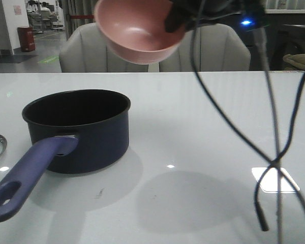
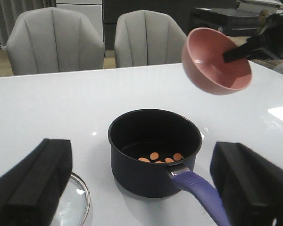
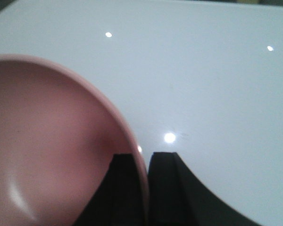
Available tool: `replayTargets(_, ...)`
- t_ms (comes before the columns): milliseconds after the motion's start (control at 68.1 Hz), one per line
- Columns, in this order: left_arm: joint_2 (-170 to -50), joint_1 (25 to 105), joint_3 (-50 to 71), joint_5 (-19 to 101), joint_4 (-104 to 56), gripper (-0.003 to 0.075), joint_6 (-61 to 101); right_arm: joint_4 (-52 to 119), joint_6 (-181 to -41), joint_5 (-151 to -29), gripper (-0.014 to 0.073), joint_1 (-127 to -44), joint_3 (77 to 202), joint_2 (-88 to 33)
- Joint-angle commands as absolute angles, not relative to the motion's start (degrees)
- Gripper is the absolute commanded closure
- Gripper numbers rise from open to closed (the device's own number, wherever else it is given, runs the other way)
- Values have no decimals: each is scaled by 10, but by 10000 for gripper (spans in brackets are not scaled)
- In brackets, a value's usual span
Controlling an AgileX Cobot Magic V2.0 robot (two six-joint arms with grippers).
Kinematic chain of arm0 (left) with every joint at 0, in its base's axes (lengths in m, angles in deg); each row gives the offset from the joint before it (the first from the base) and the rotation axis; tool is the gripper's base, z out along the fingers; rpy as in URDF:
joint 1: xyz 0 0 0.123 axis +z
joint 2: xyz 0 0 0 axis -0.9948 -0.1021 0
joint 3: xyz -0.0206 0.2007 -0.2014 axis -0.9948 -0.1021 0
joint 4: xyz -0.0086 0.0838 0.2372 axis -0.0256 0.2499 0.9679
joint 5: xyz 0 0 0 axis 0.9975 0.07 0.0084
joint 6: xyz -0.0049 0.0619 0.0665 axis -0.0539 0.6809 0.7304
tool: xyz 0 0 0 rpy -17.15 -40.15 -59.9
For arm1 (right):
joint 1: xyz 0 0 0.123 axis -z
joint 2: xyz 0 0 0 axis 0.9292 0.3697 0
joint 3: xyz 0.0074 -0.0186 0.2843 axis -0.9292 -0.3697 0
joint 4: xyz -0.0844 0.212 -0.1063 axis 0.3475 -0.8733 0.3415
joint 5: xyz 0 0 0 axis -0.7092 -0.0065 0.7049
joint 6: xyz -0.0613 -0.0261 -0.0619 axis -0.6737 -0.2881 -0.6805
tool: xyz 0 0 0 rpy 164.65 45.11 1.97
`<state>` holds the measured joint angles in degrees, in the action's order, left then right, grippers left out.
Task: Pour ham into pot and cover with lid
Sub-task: 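Return the empty pink bowl to the table and release it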
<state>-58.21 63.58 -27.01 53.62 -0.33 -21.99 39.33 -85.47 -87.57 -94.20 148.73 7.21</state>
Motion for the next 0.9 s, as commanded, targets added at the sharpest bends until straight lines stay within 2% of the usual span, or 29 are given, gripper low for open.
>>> replayTargets(0,-588,632,-255,491,-5,103,-221,396,-856,-930,459,-897,1506,37)
replayTargets(235,-588,632,-255,491,-5,103,-221,396,-856,-1072,459,-835,1505,60)
replayTargets(660,-588,632,-255,491,-5,103,-221,393,-856,-1104,452,-807,1505,160)
replayTargets(763,-588,632,-255,491,-5,103,-221,393,-856,-1104,394,-807,1507,172)
replayTargets(880,-588,632,-255,491,-5,103,-221,393,-856,-1104,249,-807,1507,177)
